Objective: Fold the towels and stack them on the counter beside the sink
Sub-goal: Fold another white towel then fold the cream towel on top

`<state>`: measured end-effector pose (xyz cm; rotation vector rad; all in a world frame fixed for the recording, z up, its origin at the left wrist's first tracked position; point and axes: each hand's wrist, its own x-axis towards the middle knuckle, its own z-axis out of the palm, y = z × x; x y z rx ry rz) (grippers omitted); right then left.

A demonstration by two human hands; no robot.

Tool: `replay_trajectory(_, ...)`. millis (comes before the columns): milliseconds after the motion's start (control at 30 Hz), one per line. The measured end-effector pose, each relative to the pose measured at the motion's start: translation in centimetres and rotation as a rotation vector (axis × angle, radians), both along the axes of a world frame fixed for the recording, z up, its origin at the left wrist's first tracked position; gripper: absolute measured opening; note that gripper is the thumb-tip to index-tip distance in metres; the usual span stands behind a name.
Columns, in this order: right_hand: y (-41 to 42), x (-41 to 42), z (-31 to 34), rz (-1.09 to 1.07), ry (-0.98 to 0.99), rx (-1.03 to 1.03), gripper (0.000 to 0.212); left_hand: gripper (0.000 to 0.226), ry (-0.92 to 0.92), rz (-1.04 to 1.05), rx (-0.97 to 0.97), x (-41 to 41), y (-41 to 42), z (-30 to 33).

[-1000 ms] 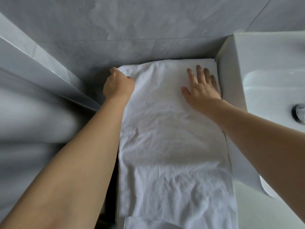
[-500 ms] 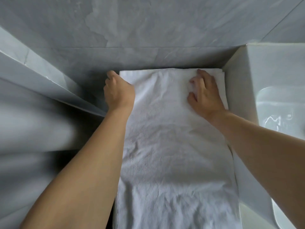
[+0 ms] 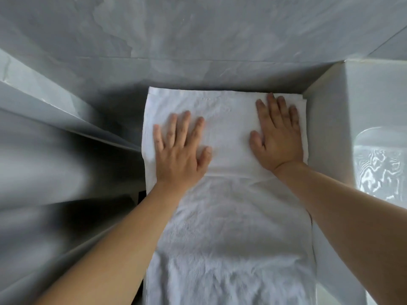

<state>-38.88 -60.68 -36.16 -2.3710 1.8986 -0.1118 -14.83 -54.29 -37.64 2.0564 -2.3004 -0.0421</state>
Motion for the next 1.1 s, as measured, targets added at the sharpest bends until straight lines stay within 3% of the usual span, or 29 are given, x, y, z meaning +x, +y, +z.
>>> replay_trajectory(133,0.3,0.1,0.0,-0.010,-0.009,-0.010,0.072,0.064,0.001,-0.006,-0.044,0.0,-0.1,-0.3)
replay_trajectory(333,1.5,0.4,0.8,-0.063,-0.063,0.020,0.070,0.065,0.005,0.023,0.058,-0.2,0.0,0.3)
replay_trajectory(400,5.6,0.6,1.6,-0.093,-0.145,-0.021,0.067,0.066,0.019,0.035,0.073,-0.6,0.4,1.0)
replay_trajectory(500,14.3,1.3,1.7,0.038,-0.186,-0.029,0.064,0.067,0.140,0.027,0.014,-2.0,5.1,1.9)
replay_trajectory(633,19.8,-0.9,-0.7,0.007,-0.014,0.137,0.064,0.070,0.100,-0.067,0.123,-3.0,14.7,0.8)
replay_trajectory(733,20.4,-2.2,-1.1,-0.018,0.056,0.180,0.065,0.071,-0.004,-0.007,0.242,-2.4,15.6,0.0)
replay_trajectory(900,22.8,-1.7,-0.3,-0.134,0.041,0.304,0.073,0.073,-0.057,0.079,0.368,-2.6,17.0,0.4)
replay_trajectory(1100,31.9,-3.9,2.2,-0.063,-0.033,0.401,0.082,0.069,0.034,0.107,0.419,-2.1,22.4,3.6)
